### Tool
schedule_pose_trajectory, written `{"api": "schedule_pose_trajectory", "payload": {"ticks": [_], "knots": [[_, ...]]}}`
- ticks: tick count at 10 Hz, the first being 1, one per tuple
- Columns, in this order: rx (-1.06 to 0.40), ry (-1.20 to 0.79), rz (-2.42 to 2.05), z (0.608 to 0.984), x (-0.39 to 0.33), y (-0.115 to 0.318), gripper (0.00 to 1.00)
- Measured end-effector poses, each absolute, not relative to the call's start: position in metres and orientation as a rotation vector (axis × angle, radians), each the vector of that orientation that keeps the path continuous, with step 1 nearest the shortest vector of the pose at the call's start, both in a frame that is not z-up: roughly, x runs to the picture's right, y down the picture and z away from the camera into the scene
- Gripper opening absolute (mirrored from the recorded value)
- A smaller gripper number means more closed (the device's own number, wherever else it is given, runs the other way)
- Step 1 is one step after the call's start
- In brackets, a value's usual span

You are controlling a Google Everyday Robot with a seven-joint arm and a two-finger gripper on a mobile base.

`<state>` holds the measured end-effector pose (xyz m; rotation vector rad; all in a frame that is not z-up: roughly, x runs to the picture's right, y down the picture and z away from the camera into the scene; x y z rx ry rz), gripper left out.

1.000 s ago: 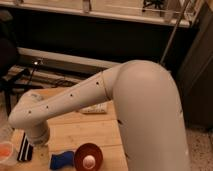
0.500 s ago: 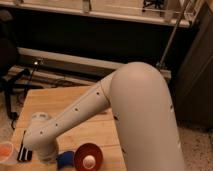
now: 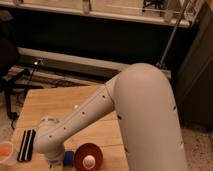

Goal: Wipe the white sponge on the table

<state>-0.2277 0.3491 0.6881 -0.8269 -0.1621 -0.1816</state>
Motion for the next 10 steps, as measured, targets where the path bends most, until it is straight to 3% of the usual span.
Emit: {"api": "schedule_pose_trajectory", "payload": {"ticks": [5,6,8,10], "knots": [[-0.863,-0.191,-0.200,0.707,-0.227,0.352,0.78],[-0.869,-0.198,-0.201,0.710,-0.228,0.351,0.72],[-0.878,-0.213,-0.203,0.717,-0.231,0.345,0.51],[-0.887,-0.218,-0.208,0.721,-0.232,0.343,0.46]]}}
